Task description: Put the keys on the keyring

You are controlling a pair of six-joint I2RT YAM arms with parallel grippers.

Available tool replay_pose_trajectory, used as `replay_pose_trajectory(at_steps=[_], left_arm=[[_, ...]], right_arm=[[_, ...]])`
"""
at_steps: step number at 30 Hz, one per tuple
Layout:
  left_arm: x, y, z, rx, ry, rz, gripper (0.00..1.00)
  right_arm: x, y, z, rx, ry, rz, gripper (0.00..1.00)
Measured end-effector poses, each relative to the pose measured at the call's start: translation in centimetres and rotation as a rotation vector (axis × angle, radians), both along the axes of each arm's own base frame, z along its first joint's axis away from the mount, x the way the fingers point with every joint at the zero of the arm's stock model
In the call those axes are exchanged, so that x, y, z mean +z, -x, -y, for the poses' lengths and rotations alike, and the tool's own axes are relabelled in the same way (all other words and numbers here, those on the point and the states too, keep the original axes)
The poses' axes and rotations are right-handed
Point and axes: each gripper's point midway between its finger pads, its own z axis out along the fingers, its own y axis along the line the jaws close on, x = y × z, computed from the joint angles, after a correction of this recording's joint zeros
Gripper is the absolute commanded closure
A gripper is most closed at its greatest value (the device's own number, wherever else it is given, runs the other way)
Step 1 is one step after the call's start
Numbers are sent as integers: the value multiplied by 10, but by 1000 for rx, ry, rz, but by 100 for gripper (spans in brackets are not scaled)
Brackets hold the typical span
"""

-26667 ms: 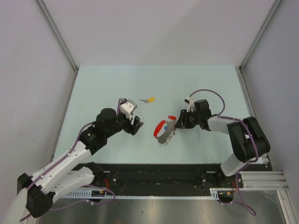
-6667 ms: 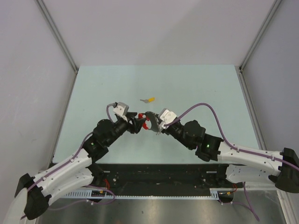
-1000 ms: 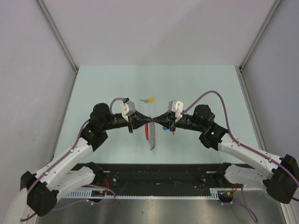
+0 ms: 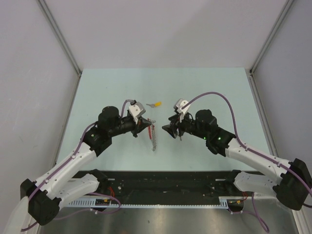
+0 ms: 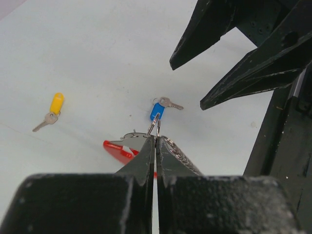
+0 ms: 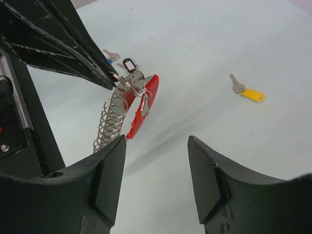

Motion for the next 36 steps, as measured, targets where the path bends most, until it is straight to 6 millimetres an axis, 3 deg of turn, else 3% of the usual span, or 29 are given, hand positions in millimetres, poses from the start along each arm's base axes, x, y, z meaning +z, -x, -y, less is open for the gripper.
replay_pose_trajectory(at_steps=[12, 21, 25, 28, 36], left_arm=[[-4, 11, 3, -70, -30, 1, 100], [-5, 20, 6, -134, -33, 6, 100], [-6, 24, 7, -157, -39, 8, 100], [-8, 25, 6, -165, -49, 8, 100], [-10, 35, 9, -225, -52, 9, 100]], right_arm=[[-13, -1, -20, 65, -11, -23, 44], [0, 5, -31, 144, -59, 24, 57], [3, 7, -33, 173, -63, 46, 70], [1, 5, -32, 174, -53, 53, 73], [-13, -13, -22, 113, -20, 29, 67]])
